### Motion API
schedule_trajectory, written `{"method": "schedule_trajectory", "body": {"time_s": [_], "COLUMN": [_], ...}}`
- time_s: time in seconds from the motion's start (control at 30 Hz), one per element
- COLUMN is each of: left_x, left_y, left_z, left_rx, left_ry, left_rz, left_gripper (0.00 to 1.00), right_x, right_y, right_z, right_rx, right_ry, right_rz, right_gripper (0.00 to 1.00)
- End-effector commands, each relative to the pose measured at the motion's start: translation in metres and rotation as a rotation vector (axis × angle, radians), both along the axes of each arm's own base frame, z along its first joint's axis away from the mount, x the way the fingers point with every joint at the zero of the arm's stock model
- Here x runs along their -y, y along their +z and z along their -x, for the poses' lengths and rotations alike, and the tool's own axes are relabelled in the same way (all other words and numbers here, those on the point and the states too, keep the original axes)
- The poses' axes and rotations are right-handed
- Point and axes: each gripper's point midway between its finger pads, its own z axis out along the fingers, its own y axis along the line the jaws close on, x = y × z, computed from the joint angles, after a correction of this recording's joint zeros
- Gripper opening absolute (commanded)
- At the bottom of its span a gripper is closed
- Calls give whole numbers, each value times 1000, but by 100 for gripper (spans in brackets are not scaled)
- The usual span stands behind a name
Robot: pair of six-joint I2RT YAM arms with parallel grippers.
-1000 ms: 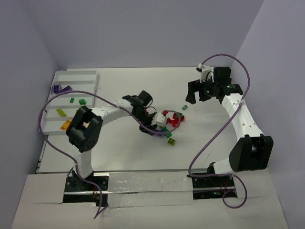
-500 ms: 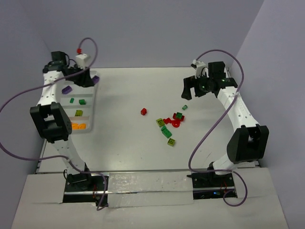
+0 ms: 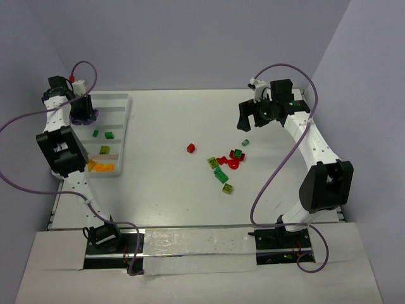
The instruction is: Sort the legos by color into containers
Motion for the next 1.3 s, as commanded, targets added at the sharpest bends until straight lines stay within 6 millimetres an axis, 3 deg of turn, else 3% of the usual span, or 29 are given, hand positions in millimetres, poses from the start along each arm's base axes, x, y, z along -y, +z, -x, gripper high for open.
{"method": "schedule_trajectory", "body": {"time_s": [0.0,0.2,0.43,0.57,0.6,0.67,0.8,0.83,1.1,1.27], "left_x": [-14,0,21,24,25,24,32,36,124,178], "left_y": [19,9,9,27,35,48,66,82,126,122], "left_z": [-26,-34,-41,-47,-46,-47,-43,-41,1,25], "left_rx": [92,94,111,142,150,172,197,227,332,316], "left_ry": [43,7,-25,-35,-41,-50,-91,-106,-301,-394], "left_rz": [-72,-56,-52,-58,-61,-84,-99,-98,-83,-25], "left_gripper": [21,28,49,53,60,63,64,64,64,64], "right_x": [1,3,7,9,10,11,9,4,-7,-17], "right_y": [9,4,-4,-4,-5,-6,-10,-12,-49,-81], "right_z": [-3,-1,-1,0,1,2,7,9,19,33], "right_rx": [39,31,20,24,24,24,25,27,-39,-136], "right_ry": [8,8,4,3,3,6,32,54,120,216], "right_rz": [21,40,60,77,81,87,109,121,264,334], "right_gripper": [100,100,100,100,100,100,100,100,95,91]}}
